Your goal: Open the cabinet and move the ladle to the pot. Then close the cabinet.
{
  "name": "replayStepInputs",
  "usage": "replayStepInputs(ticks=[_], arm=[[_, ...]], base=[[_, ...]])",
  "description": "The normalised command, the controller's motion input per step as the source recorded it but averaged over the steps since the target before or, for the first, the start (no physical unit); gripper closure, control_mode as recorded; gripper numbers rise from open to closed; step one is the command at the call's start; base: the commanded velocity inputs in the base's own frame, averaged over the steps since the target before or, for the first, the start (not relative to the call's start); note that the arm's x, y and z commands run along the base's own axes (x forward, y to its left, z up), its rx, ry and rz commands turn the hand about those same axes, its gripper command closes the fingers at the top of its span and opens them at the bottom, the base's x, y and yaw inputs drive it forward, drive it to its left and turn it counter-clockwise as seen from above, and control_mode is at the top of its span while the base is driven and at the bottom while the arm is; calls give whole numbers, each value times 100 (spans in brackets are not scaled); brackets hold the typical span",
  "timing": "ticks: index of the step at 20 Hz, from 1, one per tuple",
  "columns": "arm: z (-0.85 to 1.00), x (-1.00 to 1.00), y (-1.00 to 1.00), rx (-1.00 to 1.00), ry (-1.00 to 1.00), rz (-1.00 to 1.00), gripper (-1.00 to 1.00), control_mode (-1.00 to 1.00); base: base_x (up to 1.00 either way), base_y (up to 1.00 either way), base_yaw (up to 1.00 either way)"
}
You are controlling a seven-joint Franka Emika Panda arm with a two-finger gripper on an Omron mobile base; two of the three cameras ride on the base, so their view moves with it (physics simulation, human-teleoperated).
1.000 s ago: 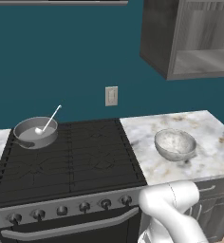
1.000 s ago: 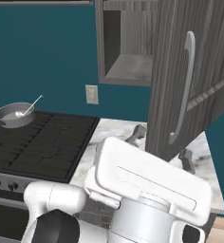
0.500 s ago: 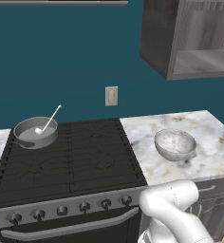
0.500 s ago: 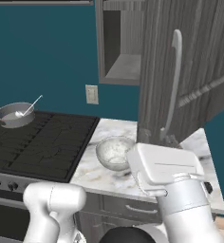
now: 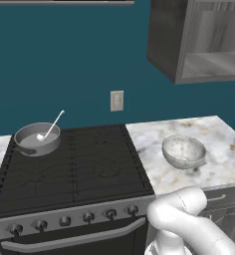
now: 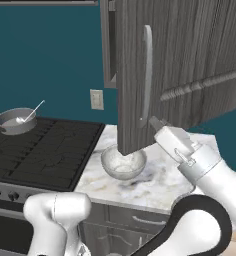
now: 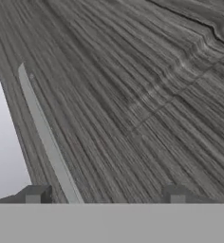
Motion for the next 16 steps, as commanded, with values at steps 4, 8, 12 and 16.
replayStepInputs(ticks=[4, 8, 12, 16], arm=[[0, 100, 44, 0, 0, 32, -100, -100], [0, 100, 77, -1, 0, 13, -100, -100], [0, 91, 99, -12, -11, -3, -100, -100], [6, 90, 100, -16, -14, -19, -100, -100]], base=[[0, 0, 0], [0, 0, 0], [0, 0, 0], [0, 0, 0]])
